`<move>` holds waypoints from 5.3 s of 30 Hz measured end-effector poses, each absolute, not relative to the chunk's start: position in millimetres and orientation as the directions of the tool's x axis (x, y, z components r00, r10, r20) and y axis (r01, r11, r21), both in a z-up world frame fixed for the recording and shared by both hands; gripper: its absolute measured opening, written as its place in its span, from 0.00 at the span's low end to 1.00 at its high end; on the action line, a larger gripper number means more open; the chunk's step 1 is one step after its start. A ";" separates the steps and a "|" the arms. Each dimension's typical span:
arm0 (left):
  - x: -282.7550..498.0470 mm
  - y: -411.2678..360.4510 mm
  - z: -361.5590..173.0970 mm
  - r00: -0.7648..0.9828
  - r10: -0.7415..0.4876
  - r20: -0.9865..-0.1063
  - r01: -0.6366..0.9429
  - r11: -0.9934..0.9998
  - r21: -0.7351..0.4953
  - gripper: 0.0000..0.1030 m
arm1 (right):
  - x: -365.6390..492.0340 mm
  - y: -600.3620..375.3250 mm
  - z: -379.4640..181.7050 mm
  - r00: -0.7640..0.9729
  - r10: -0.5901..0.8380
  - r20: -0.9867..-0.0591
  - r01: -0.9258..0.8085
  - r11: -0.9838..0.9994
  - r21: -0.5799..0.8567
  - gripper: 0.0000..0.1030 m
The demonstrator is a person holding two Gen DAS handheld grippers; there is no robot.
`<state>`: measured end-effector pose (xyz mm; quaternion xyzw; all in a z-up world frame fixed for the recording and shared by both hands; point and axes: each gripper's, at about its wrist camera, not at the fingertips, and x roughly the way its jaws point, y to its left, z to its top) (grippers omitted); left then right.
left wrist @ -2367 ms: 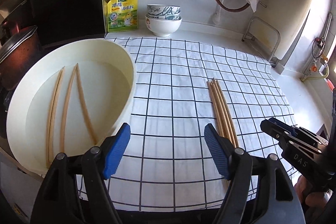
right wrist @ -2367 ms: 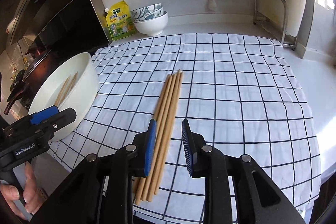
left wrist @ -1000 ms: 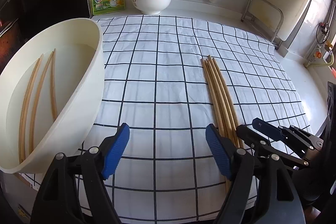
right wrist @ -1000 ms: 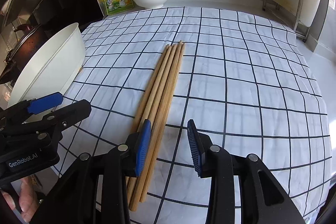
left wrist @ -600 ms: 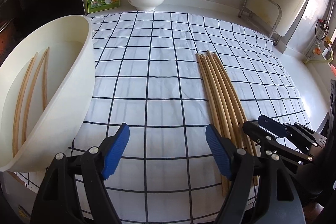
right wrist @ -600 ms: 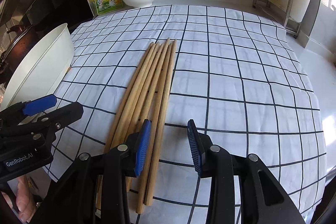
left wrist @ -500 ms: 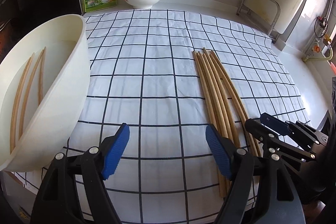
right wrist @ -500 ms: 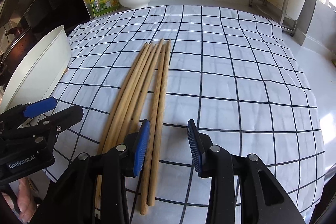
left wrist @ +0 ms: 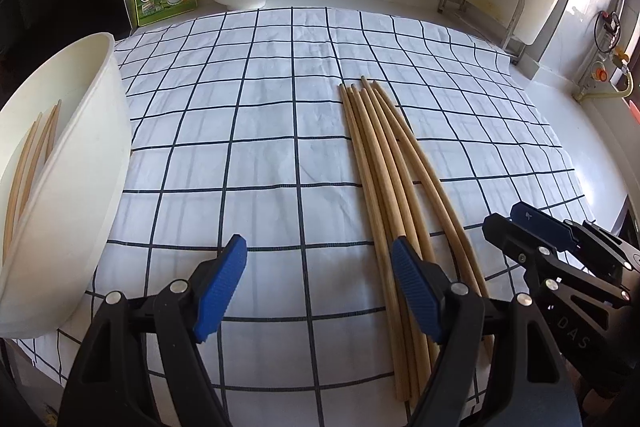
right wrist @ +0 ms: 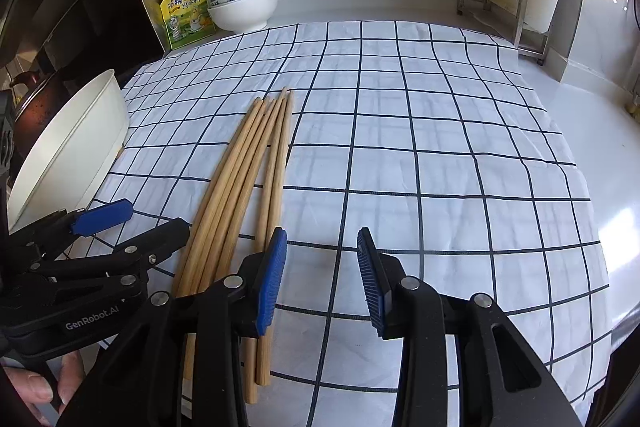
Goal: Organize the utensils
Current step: 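Lower both open tools onto the chopstick bundle and spread the chopsticks apart, then close the right tool on one chopstick while the left tool grasps another, then lift both held chopsticks and carry them over the cream basin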
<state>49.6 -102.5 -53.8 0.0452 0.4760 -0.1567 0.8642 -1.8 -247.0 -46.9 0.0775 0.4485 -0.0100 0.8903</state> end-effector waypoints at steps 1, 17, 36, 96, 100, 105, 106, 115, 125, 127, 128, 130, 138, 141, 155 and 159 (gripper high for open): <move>50.1 -103.9 -55.4 0.496 -0.223 -0.839 0.314 0.947 -0.066 0.71 | -1.9 -248.0 -46.8 0.598 0.051 -0.800 0.089 0.988 0.130 0.34; 46.3 -99.4 -55.7 0.506 -0.155 -0.848 0.298 0.955 0.003 0.75 | 2.4 -242.0 -49.5 0.591 0.067 -0.804 0.064 0.990 0.130 0.34; 55.5 -96.5 -56.5 0.495 -0.142 -0.857 0.278 0.961 0.002 0.75 | 10.8 -228.6 -55.0 0.580 0.016 -0.814 0.039 0.998 0.047 0.34; 76.2 -104.9 -58.5 0.502 -0.186 -0.845 0.350 0.937 0.001 0.46 | -9.0 -265.8 -61.4 0.605 -0.073 -0.793 0.094 0.995 -0.019 0.23; 67.6 -111.8 -56.7 0.497 -0.201 -0.844 0.385 0.923 0.006 0.11 | -9.7 -260.0 -61.2 0.607 -0.065 -0.792 0.072 0.997 -0.027 0.07; 64.4 -114.4 -55.6 0.485 -0.212 -0.848 0.396 0.918 -0.002 0.07 | -10.2 -264.9 -60.8 0.610 -0.035 -0.792 0.087 0.996 0.022 0.06; 64.7 -113.3 -55.1 0.477 -0.219 -0.851 0.394 0.919 -0.016 0.07 | -10.4 -267.1 -60.5 0.609 -0.020 -0.793 0.090 0.995 0.044 0.06; 58.5 -105.3 -51.8 0.438 -0.268 -0.858 0.384 0.919 -0.091 0.07 | -14.4 -267.1 -55.3 0.618 0.024 -0.786 0.106 0.988 0.113 0.06; 49.9 -98.4 -39.1 0.460 -0.276 -0.844 0.378 0.921 -0.095 0.07 | -19.8 -265.8 -43.8 0.645 0.032 -0.764 0.110 0.985 0.134 0.06; 48.0 -97.2 -35.0 0.465 -0.282 -0.839 0.380 0.920 -0.098 0.07 | -21.1 -264.4 -40.3 0.652 0.031 -0.758 0.108 0.985 0.134 0.06; 46.9 -96.8 -32.6 0.468 -0.285 -0.837 0.381 0.919 -0.099 0.07 | -22.0 -263.6 -38.3 0.655 0.031 -0.755 0.108 0.985 0.135 0.06; 45.0 -95.9 -27.5 0.476 -0.290 -0.830 0.384 0.918 -0.100 0.07 | -23.4 -262.2 -33.8 0.663 0.034 -0.748 0.107 0.984 0.140 0.06; 40.0 -88.7 -5.2 0.507 -0.314 -0.803 0.390 0.914 -0.111 0.07 | -25.7 -253.9 -13.2 0.693 0.040 -0.719 0.091 0.986 0.143 0.06; 38.4 -84.4 4.1 0.519 -0.325 -0.791 0.390 0.913 -0.119 0.07 | -24.6 -249.4 -4.5 0.705 0.050 -0.708 0.079 0.986 0.148 0.06; 37.1 -44.5 53.8 0.601 -0.350 -0.719 0.360 0.921 -0.147 0.07 | -2.0 -205.4 38.5 0.752 0.111 -0.650 -0.020 0.989 0.146 0.06; 38.7 -23.9 66.3 0.627 -0.343 -0.699 0.338 0.929 -0.152 0.07 | 8.0 -185.2 50.3 0.761 0.141 -0.633 -0.063 0.988 0.144 0.06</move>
